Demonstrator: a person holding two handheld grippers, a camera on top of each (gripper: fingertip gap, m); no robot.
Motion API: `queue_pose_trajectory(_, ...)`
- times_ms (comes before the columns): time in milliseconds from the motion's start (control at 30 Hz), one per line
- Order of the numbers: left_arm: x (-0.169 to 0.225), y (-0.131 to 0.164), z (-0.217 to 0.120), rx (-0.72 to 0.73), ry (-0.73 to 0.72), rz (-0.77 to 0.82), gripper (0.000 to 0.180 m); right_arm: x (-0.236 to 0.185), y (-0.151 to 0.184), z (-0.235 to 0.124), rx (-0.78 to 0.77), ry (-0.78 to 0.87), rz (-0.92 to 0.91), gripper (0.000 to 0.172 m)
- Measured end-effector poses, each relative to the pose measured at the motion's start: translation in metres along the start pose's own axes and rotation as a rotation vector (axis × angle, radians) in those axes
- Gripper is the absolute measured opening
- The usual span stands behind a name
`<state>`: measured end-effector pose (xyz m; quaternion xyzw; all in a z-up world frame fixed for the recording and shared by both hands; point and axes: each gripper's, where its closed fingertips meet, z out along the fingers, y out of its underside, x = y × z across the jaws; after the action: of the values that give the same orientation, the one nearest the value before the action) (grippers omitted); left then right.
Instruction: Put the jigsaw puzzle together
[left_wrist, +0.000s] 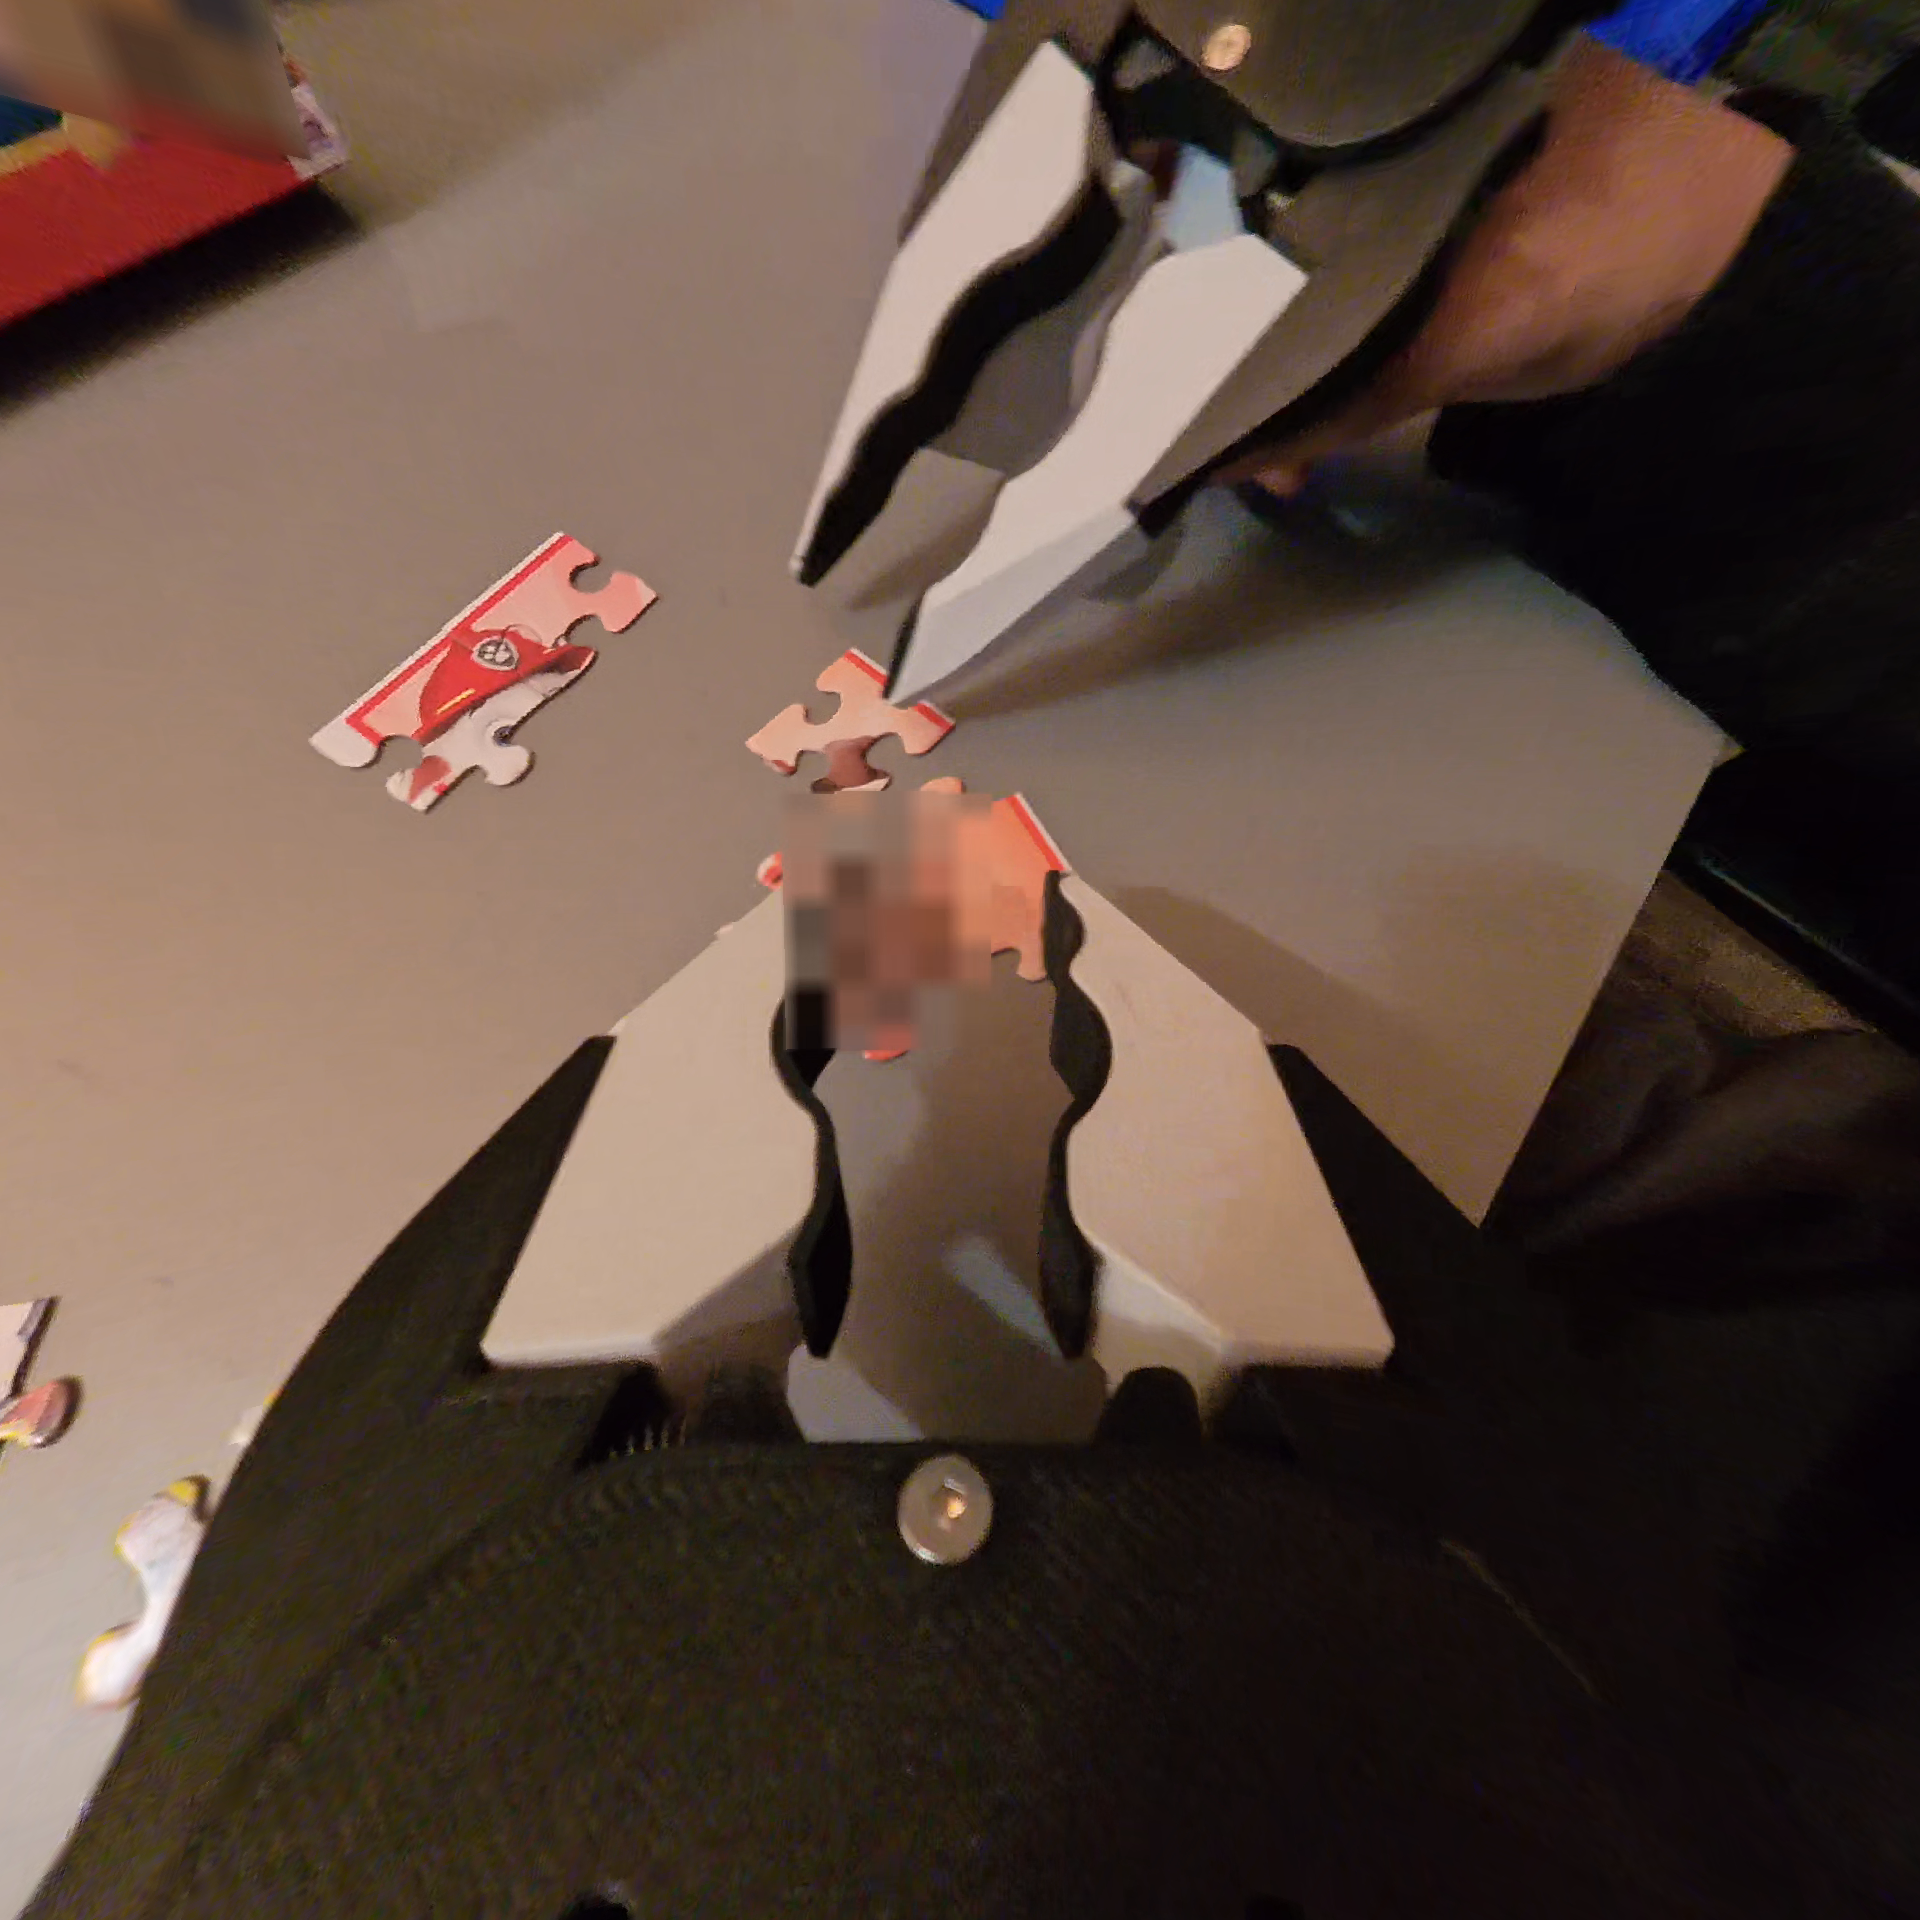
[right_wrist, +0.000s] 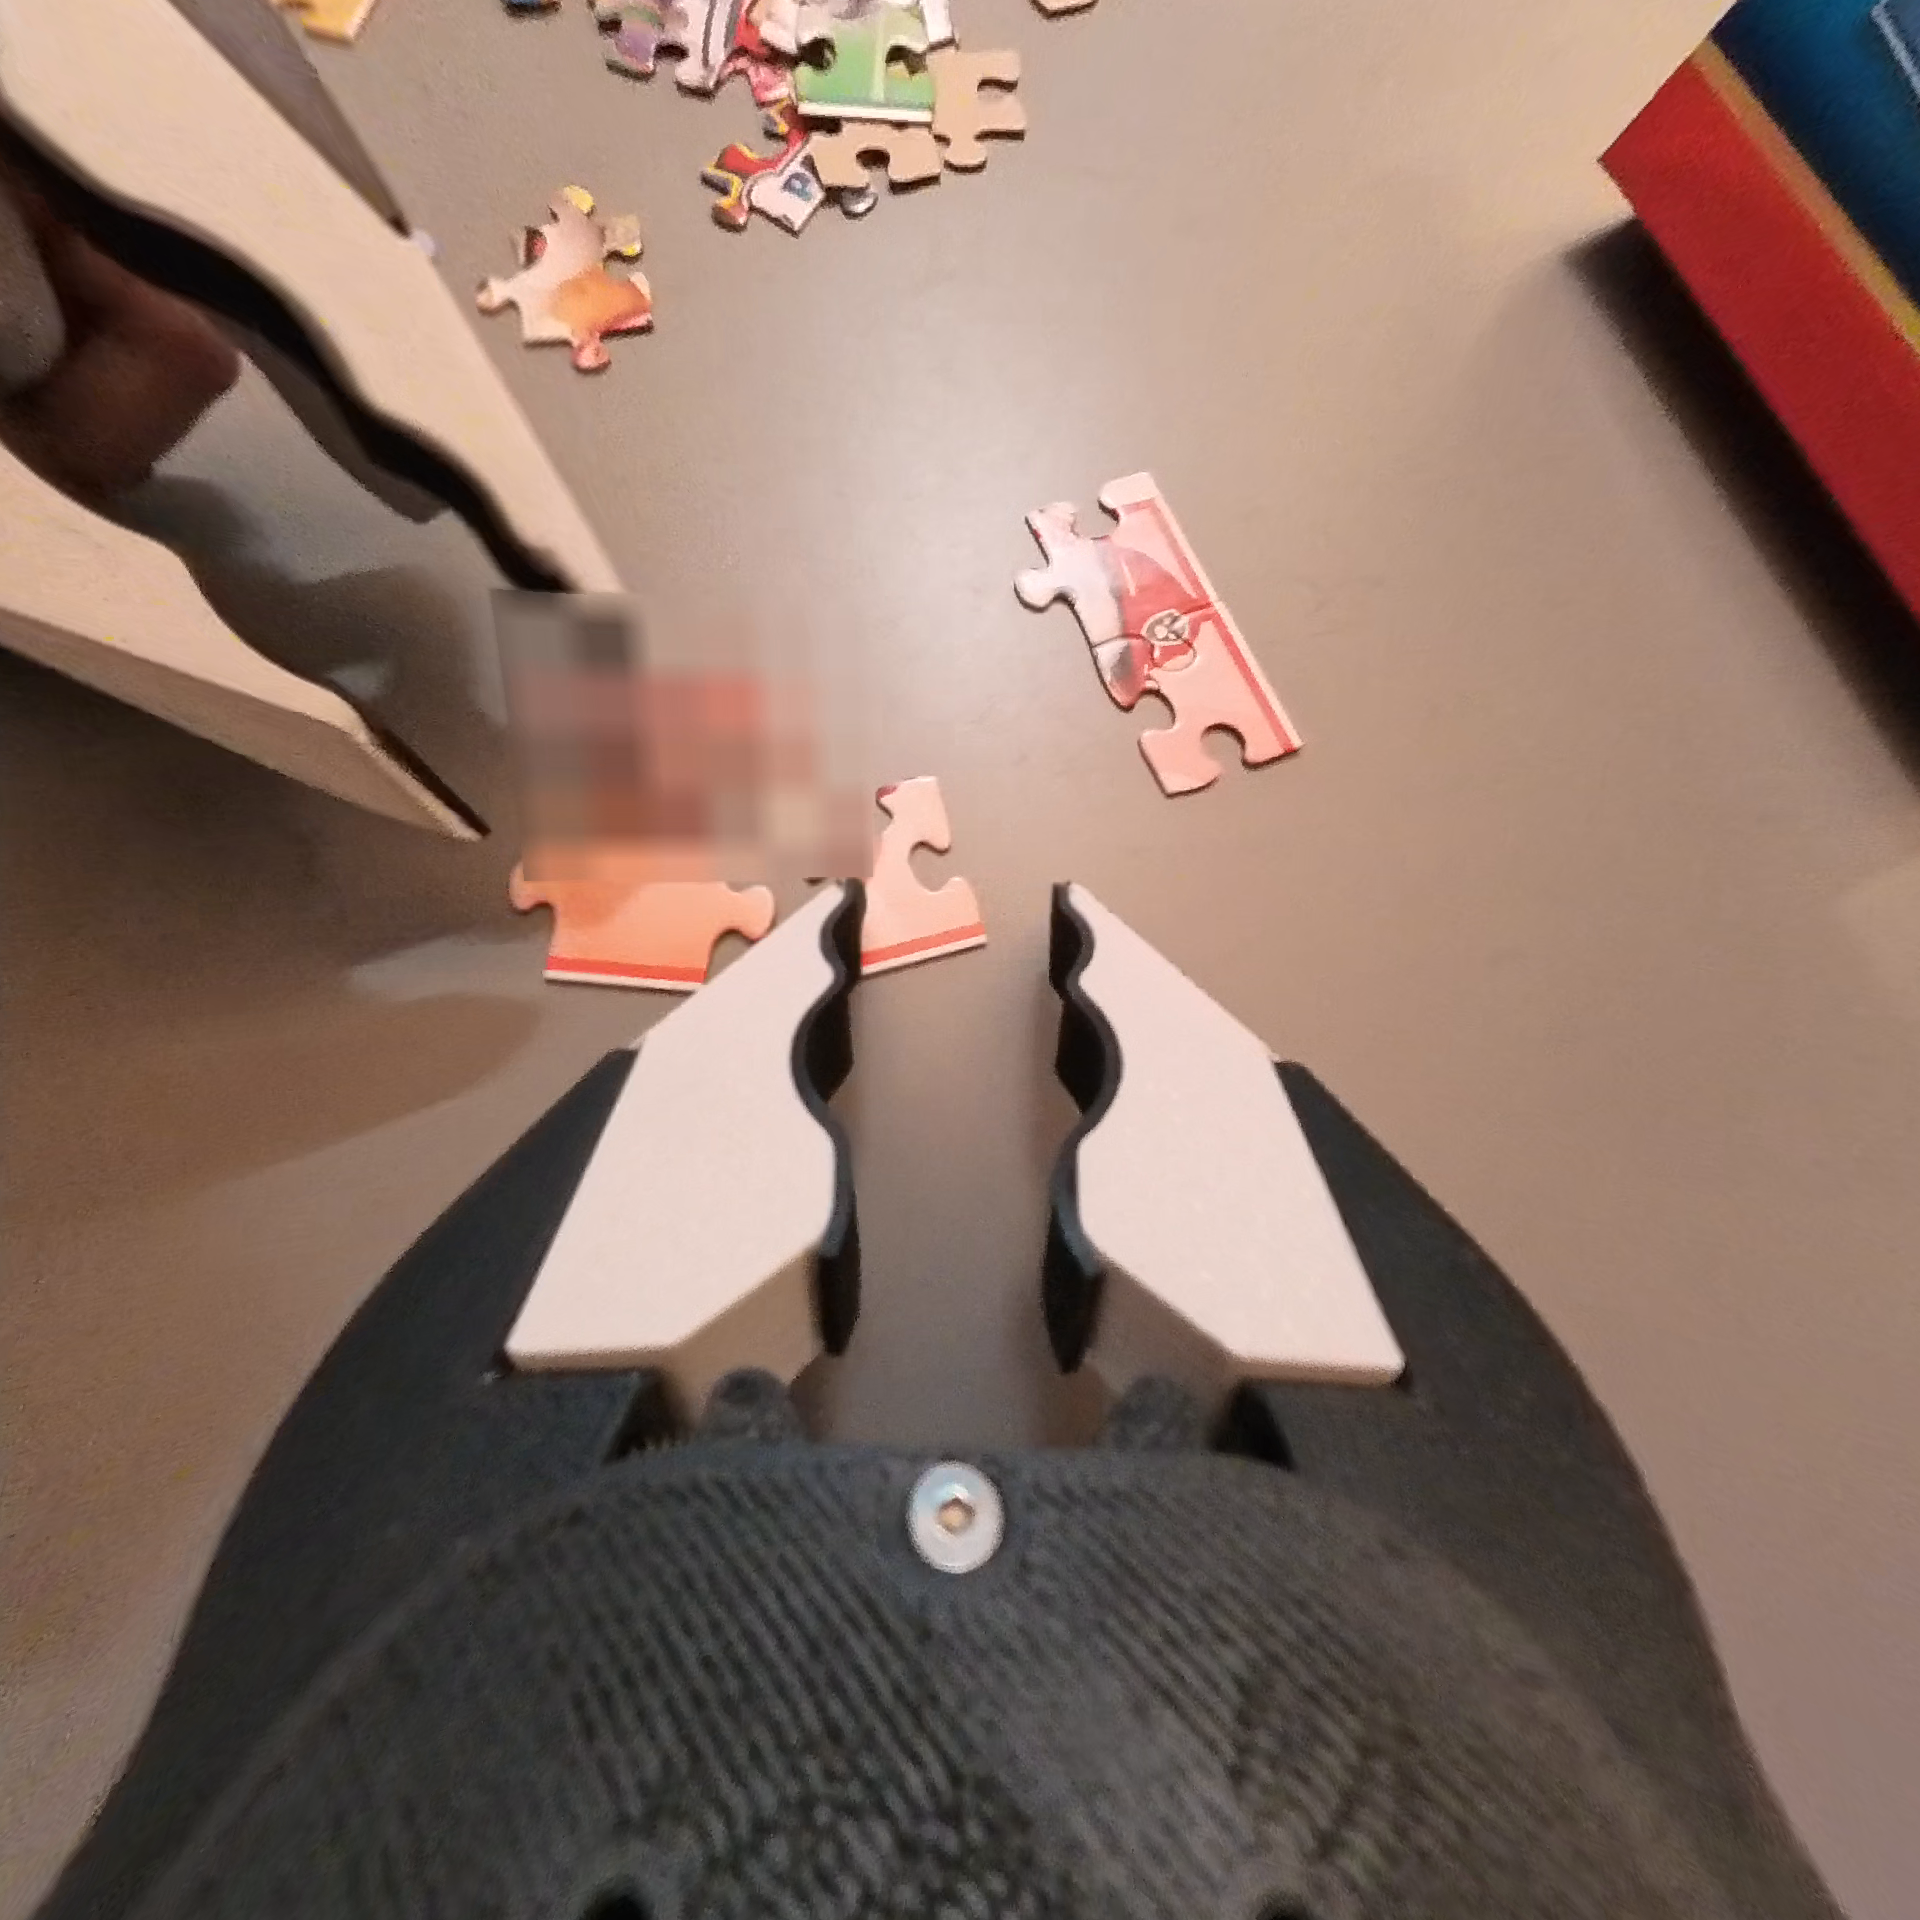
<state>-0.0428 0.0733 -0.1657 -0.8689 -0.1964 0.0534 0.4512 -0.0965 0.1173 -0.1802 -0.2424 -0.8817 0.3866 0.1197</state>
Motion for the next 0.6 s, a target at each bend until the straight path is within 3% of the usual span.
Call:
queue_pose_trajectory(67,0.007,0.000,0.004,-0.010,0.026,-0.021,0.021,-0.003,0.002,0.006,-0.040,-0.059,-0.040,0.040)
queue_pose_trajectory(300,-0.001,0.013,0.013,-0.076,0.013,-0.101,0.001,-0.019,0.006,0.010,-0.086,-0.187,-0.150,0.054)
queue_pose_trajectory(600,-0.006,0.018,0.015,-0.112,-0.009,-0.114,0.000,-0.012,0.007,0.008,-0.072,-0.177,-0.132,0.032)
